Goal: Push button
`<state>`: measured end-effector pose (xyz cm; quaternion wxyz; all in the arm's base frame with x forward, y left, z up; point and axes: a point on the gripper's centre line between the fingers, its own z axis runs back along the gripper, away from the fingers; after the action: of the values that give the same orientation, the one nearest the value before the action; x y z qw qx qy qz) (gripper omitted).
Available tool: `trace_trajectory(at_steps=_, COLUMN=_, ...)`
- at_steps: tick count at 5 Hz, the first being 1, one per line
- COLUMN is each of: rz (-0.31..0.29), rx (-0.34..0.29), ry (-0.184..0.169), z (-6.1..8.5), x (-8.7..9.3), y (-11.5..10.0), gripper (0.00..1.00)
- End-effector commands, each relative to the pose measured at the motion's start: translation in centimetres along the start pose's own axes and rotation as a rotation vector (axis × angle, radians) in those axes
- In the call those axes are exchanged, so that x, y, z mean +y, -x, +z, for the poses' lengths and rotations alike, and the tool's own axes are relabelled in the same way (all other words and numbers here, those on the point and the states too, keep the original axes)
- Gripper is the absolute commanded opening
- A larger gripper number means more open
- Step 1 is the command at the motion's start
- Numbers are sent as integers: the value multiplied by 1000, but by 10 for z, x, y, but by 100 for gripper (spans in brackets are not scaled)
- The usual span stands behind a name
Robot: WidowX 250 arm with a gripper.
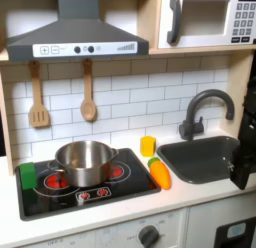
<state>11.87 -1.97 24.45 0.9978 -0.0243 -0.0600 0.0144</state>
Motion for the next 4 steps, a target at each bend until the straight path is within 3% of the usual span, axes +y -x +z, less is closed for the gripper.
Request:
trace_trajectory(at_steps=1, rz=0, rx=0, ry=0, z=0, x=0, y=0, gripper=100)
trace_trajectory(at_steps=3, rz=41, rx=-25, ry=-59, z=-8, x=30, y=-17, gripper=100)
trace_trajectory(at_steps=4, rz=85, rx=-75, ry=-60, z=-5, x=44, y=-30, gripper=0)
